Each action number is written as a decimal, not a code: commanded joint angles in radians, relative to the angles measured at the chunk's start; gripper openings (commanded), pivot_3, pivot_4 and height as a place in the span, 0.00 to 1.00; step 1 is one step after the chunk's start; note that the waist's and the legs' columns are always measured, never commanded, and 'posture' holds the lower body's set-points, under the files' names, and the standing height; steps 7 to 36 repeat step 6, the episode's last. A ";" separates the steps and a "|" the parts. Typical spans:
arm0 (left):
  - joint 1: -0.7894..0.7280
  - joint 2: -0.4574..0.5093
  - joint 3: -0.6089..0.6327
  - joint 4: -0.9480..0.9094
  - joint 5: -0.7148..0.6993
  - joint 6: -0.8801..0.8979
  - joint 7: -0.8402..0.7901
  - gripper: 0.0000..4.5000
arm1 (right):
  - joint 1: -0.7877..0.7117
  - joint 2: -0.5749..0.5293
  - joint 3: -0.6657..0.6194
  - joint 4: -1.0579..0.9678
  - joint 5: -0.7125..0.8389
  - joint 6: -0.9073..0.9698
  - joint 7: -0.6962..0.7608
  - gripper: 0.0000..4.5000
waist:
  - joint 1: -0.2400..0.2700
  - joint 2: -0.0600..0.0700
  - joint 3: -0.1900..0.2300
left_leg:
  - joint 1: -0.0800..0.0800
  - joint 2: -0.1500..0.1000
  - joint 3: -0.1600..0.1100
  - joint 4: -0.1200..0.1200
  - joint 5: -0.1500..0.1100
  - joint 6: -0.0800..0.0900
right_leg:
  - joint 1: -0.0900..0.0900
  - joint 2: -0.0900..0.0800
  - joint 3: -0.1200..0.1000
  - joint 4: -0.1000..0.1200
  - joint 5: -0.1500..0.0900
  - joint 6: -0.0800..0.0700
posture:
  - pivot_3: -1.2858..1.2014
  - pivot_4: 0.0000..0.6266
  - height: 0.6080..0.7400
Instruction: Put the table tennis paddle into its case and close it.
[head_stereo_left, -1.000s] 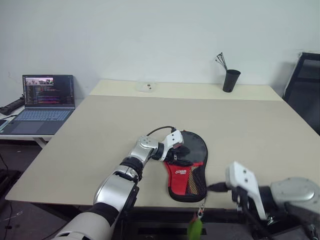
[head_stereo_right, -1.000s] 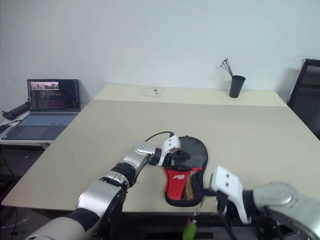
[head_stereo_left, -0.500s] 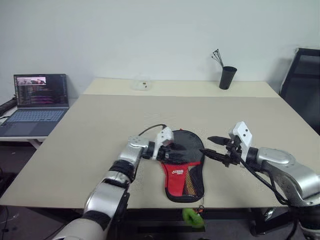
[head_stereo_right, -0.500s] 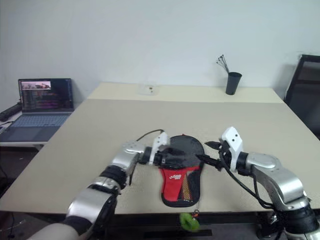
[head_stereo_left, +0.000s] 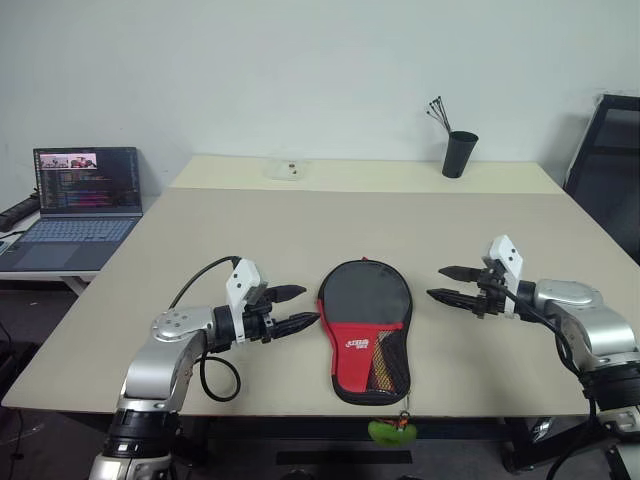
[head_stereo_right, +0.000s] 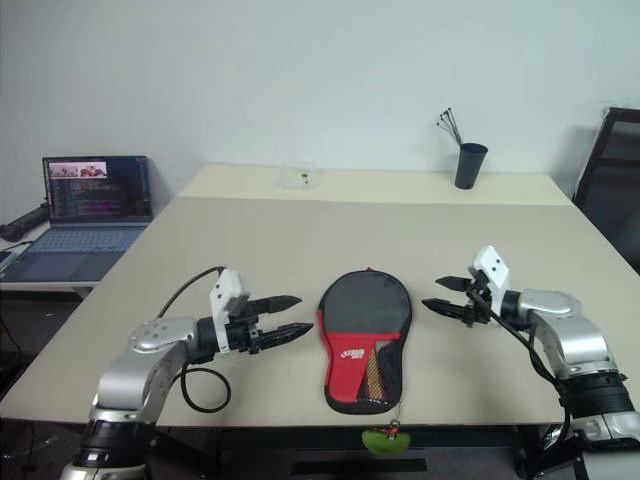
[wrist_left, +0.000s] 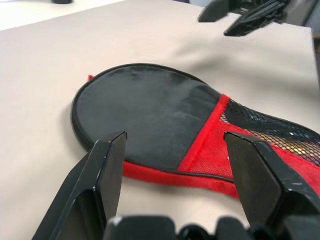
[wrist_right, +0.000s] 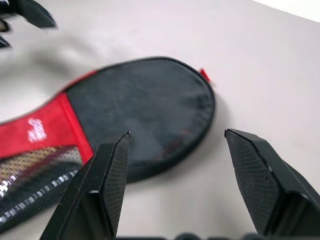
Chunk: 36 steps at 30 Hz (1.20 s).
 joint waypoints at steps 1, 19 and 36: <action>0.007 0.010 0.016 -0.040 -0.026 -0.014 0.046 0.75 | 0.004 -0.037 -0.067 -0.010 -0.010 -0.027 -0.003 0.72 | 0.000 0.000 0.000 | 0.000 0.000 0.000 0.000 0.000 0.000 | 0.000 0.000 0.000 0.000 0.000 0.000 | 0.52 0.24 1.00; 0.004 -0.009 -0.004 -0.019 -0.028 -0.033 0.103 0.75 | -0.021 -0.038 -0.047 0.010 -0.050 -0.026 -0.003 0.72 | -0.001 0.000 0.000 | 0.000 0.000 0.001 -0.001 0.000 0.000 | -0.001 0.000 0.001 0.000 0.000 -0.001 | 0.52 0.24 1.00; 0.004 -0.009 -0.004 -0.019 -0.028 -0.033 0.103 0.75 | -0.021 -0.038 -0.047 0.010 -0.050 -0.026 -0.003 0.72 | -0.001 0.000 0.000 | 0.000 0.000 0.001 -0.001 0.000 0.000 | -0.001 0.000 0.001 0.000 0.000 -0.001 | 0.52 0.24 1.00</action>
